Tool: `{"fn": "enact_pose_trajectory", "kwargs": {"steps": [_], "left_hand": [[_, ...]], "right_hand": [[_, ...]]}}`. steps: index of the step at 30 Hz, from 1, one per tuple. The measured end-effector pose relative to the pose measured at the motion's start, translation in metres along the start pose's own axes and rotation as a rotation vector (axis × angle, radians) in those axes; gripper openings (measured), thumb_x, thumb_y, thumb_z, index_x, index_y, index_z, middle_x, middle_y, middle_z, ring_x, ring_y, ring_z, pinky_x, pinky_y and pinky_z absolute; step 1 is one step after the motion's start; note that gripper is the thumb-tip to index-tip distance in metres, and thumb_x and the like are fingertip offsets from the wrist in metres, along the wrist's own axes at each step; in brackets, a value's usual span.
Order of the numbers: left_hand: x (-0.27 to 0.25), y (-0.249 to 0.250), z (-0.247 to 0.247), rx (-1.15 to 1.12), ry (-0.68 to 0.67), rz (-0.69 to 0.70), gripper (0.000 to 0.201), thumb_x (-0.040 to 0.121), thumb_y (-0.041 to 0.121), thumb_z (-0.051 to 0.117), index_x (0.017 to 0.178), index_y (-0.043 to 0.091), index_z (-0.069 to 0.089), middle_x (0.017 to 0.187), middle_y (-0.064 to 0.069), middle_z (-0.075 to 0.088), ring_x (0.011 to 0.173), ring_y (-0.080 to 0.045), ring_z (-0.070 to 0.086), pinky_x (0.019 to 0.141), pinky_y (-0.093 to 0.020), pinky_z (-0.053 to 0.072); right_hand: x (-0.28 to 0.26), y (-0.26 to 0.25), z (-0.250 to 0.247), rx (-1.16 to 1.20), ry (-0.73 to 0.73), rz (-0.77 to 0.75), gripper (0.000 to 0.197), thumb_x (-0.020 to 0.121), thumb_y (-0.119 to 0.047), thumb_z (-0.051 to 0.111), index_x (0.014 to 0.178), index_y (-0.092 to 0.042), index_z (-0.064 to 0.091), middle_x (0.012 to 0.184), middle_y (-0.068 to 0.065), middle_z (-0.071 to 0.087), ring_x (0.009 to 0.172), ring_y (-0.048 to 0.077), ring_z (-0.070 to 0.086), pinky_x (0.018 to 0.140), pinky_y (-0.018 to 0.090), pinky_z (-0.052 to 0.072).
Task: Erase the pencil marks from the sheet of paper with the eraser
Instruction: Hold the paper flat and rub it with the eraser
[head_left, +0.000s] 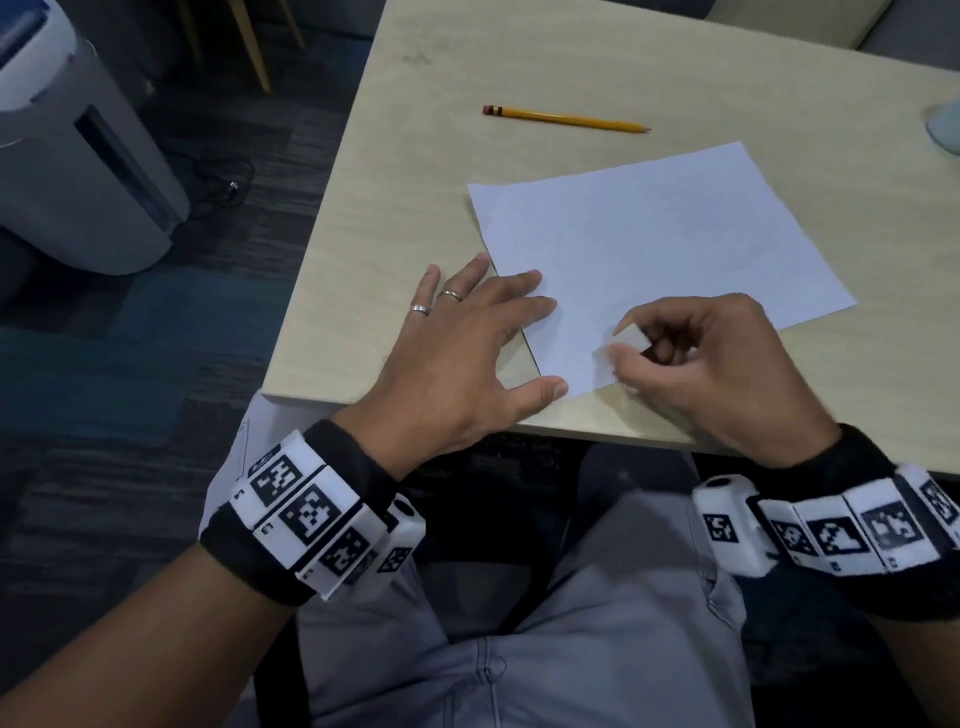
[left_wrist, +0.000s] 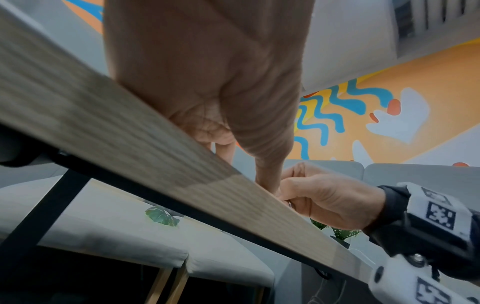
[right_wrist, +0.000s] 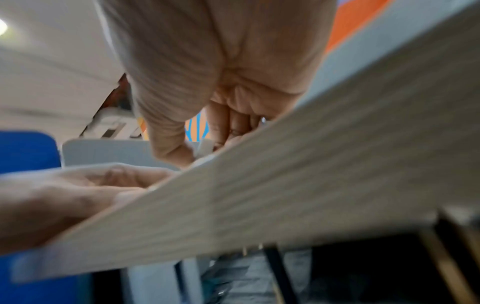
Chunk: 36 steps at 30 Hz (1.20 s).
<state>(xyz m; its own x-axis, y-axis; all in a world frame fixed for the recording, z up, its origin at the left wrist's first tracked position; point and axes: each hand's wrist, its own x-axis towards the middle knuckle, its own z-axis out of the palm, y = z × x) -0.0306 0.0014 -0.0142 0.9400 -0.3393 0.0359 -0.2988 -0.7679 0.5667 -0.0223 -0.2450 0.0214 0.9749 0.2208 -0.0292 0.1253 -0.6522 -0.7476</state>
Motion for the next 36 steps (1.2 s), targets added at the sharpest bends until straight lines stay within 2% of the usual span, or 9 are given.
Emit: {"fn": "enact_pose_trajectory", "kwargs": {"steps": [5, 8, 12, 15, 20, 24, 27, 31, 36], "left_hand": [[-0.003, -0.003, 0.005, -0.004, 0.068, 0.015, 0.060, 0.092, 0.067, 0.053, 0.148, 0.043, 0.053, 0.163, 0.024, 0.038, 0.161, -0.013, 0.013, 0.131, -0.048, 0.000], [-0.001, -0.002, 0.007, -0.061, 0.126, -0.011, 0.043, 0.099, 0.052, 0.060, 0.141, 0.044, 0.061, 0.156, 0.025, 0.046, 0.158, -0.012, 0.020, 0.131, -0.046, 0.003], [0.001, -0.001, 0.007, -0.069, 0.154, -0.023, 0.040, 0.097, 0.048, 0.068, 0.136, 0.042, 0.065, 0.153, 0.024, 0.050, 0.157, -0.010, 0.023, 0.130, -0.039, 0.000], [0.002, -0.002, 0.006, -0.074, 0.143, -0.032, 0.040, 0.097, 0.047, 0.069, 0.136, 0.041, 0.065, 0.154, 0.023, 0.050, 0.157, -0.010, 0.023, 0.129, -0.038, -0.001], [0.002, 0.000, 0.004, -0.059, 0.120, -0.039, 0.042, 0.097, 0.046, 0.067, 0.139, 0.041, 0.063, 0.156, 0.023, 0.047, 0.158, -0.010, 0.020, 0.129, -0.040, -0.002], [0.002, 0.000, 0.005, -0.037, 0.109, -0.036, 0.044, 0.097, 0.047, 0.065, 0.140, 0.042, 0.061, 0.157, 0.024, 0.045, 0.158, -0.010, 0.019, 0.130, -0.041, -0.001], [0.002, -0.001, 0.004, -0.037, 0.110, -0.035, 0.044, 0.097, 0.047, 0.065, 0.141, 0.041, 0.061, 0.158, 0.023, 0.045, 0.158, -0.010, 0.019, 0.129, -0.041, -0.001], [0.002, -0.001, 0.006, -0.034, 0.121, -0.027, 0.044, 0.097, 0.050, 0.064, 0.140, 0.041, 0.061, 0.157, 0.022, 0.046, 0.158, -0.012, 0.022, 0.130, -0.045, 0.003], [0.002, 0.000, 0.006, -0.042, 0.125, -0.026, 0.044, 0.096, 0.048, 0.065, 0.139, 0.041, 0.061, 0.157, 0.022, 0.046, 0.157, -0.012, 0.022, 0.130, -0.044, 0.003]], "right_hand": [[0.003, 0.011, -0.004, 0.285, 0.140, 0.092, 0.009, 0.093, -0.015, 0.082, 0.090, -0.008, 0.078, 0.084, 0.012, 0.078, 0.069, 0.016, 0.064, 0.062, 0.025, 0.047], [0.005, 0.012, -0.002, 0.294, 0.159, 0.093, 0.007, 0.093, -0.012, 0.082, 0.091, -0.008, 0.078, 0.086, 0.014, 0.077, 0.070, 0.017, 0.060, 0.061, 0.023, 0.047], [-0.005, -0.003, 0.020, 0.170, 0.045, -0.023, 0.005, 0.090, -0.011, 0.083, 0.089, -0.013, 0.079, 0.066, -0.010, 0.056, 0.056, 0.006, 0.045, 0.056, 0.019, 0.040], [-0.014, -0.015, 0.032, -0.015, -0.013, -0.170, 0.007, 0.090, -0.012, 0.082, 0.085, -0.014, 0.077, 0.065, -0.002, 0.054, 0.058, 0.012, 0.046, 0.059, 0.024, 0.041], [-0.011, -0.013, 0.014, -0.056, 0.010, -0.115, 0.011, 0.089, -0.012, 0.082, 0.080, -0.017, 0.078, 0.060, -0.010, 0.052, 0.055, 0.008, 0.045, 0.059, 0.017, 0.038], [-0.016, -0.023, 0.034, -0.116, -0.030, -0.257, 0.009, 0.092, -0.017, 0.082, 0.084, -0.017, 0.077, 0.064, -0.005, 0.050, 0.062, 0.016, 0.046, 0.061, 0.030, 0.041], [-0.013, -0.018, 0.020, -0.133, -0.118, -0.213, 0.009, 0.090, -0.017, 0.080, 0.082, -0.016, 0.077, 0.066, 0.000, 0.054, 0.062, 0.019, 0.047, 0.061, 0.036, 0.043], [-0.010, -0.025, 0.026, -0.158, -0.091, -0.301, 0.005, 0.093, -0.020, 0.080, 0.089, -0.021, 0.078, 0.069, -0.006, 0.055, 0.067, 0.017, 0.051, 0.064, 0.023, 0.041], [-0.008, -0.019, 0.024, -0.215, -0.147, -0.317, 0.009, 0.090, -0.017, 0.083, 0.088, -0.021, 0.076, 0.070, -0.011, 0.052, 0.069, 0.013, 0.050, 0.066, 0.022, 0.037]]}}
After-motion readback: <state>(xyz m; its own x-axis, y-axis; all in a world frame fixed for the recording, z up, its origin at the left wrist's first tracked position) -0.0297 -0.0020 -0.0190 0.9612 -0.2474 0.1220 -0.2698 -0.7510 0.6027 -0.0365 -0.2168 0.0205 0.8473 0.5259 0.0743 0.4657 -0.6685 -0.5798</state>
